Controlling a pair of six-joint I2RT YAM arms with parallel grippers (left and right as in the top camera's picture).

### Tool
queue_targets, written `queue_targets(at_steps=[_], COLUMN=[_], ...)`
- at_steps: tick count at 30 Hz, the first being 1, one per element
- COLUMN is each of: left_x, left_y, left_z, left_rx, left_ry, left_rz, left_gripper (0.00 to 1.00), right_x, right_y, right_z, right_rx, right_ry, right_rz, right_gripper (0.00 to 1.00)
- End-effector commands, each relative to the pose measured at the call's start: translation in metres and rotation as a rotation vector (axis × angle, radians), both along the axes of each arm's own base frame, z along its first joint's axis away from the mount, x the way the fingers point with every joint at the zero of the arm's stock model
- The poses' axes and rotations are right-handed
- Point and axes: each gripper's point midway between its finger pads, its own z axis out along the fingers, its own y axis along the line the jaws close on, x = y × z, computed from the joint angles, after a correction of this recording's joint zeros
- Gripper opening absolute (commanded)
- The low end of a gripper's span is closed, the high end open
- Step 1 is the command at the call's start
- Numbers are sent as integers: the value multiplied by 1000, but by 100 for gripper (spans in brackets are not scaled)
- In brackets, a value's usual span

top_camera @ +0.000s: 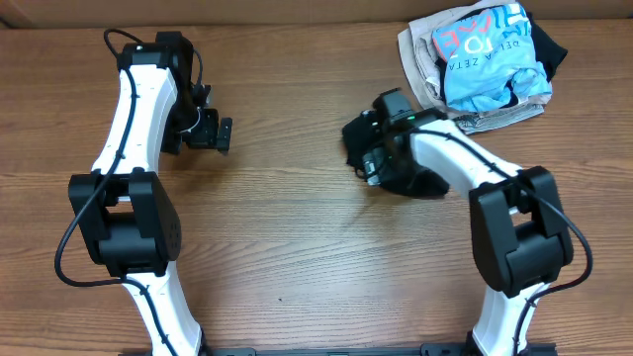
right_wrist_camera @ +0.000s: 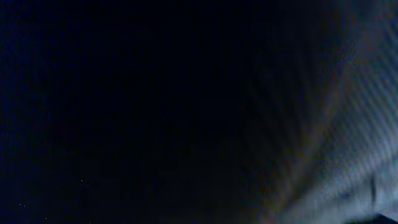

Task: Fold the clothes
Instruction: 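Regrasp the black bundle with the right gripper and carry it rightward, then carry the black bundle up to the clothes stack with the right gripper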

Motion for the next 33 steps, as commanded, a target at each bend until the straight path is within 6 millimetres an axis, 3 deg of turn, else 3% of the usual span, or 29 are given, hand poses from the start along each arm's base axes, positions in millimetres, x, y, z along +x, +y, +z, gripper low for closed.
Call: queue_targets(at_steps=[1,2,4,8,10,12,15,20,27,33], left_x=[-4,-4,-4,-4,-4,-4,-4,-4,-4,-4], left_y=[0,1,2,2,2,2,2,1,1,1], left_z=[1,1,1,1,1,1,1,1,1,1], left_rx=[-6,-2,1,1,1,1,1,0,-3,-3], left_ry=[10,10,10,10,9,9,11,10,10,10], left_rz=[-17,-17,-17,-17,-17,-17,-17,-17,-16,-16], left_gripper=[100,100,100,100,100,100,100,100,100,100], right_x=[4,5,6,3,2,1,0,-13,-21,-18], right_y=[-17,-9,8,17,13,4,-10,-28,-35,-34], right_z=[11,21,60,114,132,137,126,88,46,24], right_rx=[28,79,205,341,395,411,384,330,349,403], right_ry=[16,10,-36,-127,-155,-170,-185,-182,-185,-226], right_rz=[-85,-90,-141,-295,-477,-658,-854,-1117,-1158,-1148], right_gripper=[100,100,100,100,100,100,100,100,100,99])
